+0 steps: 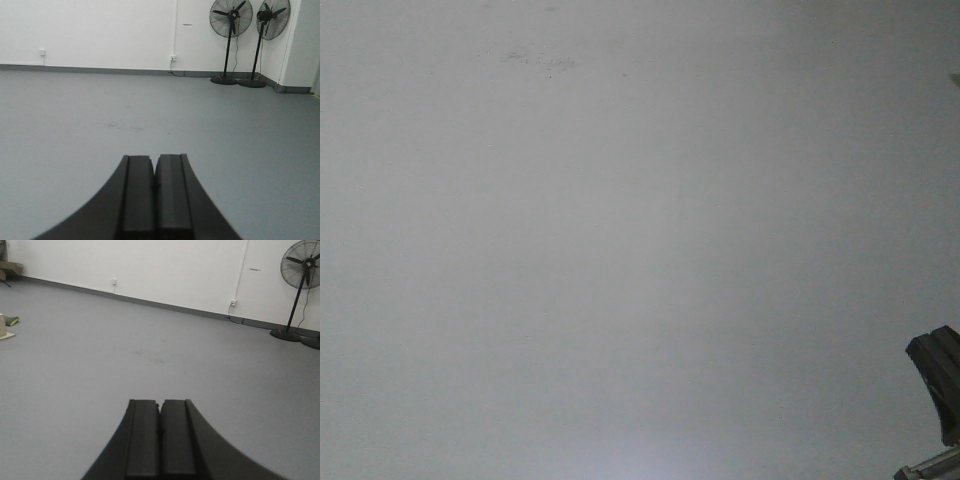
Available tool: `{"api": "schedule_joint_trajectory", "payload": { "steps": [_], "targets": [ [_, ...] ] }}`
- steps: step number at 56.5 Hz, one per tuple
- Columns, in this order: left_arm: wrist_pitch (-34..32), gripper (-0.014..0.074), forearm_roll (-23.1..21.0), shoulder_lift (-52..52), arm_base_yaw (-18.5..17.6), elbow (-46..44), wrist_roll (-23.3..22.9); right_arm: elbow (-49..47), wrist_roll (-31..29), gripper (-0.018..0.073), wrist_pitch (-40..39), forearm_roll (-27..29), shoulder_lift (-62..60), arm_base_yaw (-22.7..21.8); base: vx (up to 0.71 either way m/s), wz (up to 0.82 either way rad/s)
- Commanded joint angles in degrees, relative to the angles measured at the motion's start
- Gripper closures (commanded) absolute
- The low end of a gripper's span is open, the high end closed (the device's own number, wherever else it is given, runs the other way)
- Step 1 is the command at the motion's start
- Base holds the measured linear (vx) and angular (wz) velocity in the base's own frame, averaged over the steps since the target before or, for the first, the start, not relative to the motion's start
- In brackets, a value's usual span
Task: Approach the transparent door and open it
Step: 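Drive the base forward across the grey floor toward the wall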
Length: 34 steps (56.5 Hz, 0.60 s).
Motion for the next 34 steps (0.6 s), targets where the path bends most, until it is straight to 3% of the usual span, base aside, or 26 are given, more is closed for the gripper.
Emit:
{"api": "schedule_joint_trajectory", "payload": {
  "steps": [1, 34],
  "targets": [
    [-4.73, 0.0603, -0.27, -0.86, -0.33, 0.84, -0.05, 0.21, -0.25, 0.0564, -4.64, -0.45, -0.56, -0.23, 0.00, 0.00],
    [-4.73, 0.0603, -0.27, -0.86, -0.33, 0.84, -0.05, 0.21, -0.25, 0.0564, -4.64, -0.45, -0.56, -0.23, 0.00, 0.00]
  ]
}}
